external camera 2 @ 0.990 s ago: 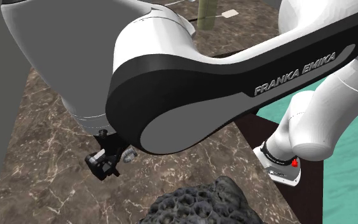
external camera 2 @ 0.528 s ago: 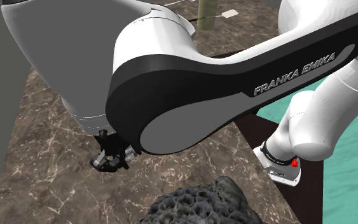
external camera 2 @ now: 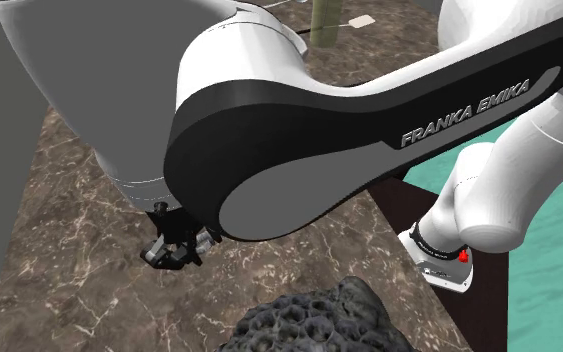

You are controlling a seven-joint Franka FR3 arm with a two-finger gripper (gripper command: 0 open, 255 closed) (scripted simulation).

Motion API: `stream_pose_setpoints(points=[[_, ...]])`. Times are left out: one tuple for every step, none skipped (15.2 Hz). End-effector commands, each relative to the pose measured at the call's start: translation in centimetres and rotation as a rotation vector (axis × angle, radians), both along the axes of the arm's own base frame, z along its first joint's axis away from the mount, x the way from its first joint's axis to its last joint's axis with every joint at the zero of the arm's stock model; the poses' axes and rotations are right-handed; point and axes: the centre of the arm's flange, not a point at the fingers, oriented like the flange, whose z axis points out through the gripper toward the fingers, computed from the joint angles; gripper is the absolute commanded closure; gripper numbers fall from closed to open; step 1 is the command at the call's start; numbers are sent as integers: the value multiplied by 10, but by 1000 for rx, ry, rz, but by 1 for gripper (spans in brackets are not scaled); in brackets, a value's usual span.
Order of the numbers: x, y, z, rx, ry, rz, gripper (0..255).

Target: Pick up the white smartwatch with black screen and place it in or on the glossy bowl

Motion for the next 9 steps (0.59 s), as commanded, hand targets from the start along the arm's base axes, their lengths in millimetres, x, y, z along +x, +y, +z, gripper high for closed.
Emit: stream_pose_setpoints(points=[[0, 0, 8, 0, 0, 0, 255], [0, 0, 13, 0, 0, 0, 255], [0, 0, 18, 0, 0, 0, 255], [0, 0, 23, 0, 0, 0, 255], [0, 0, 29, 0, 0, 0, 255], [0, 0, 34, 0, 0, 0, 255], [0, 0, 39, 0, 0, 0, 255], [0, 0, 45, 0, 0, 0, 255], [0, 0, 50, 0, 0, 0, 255]])
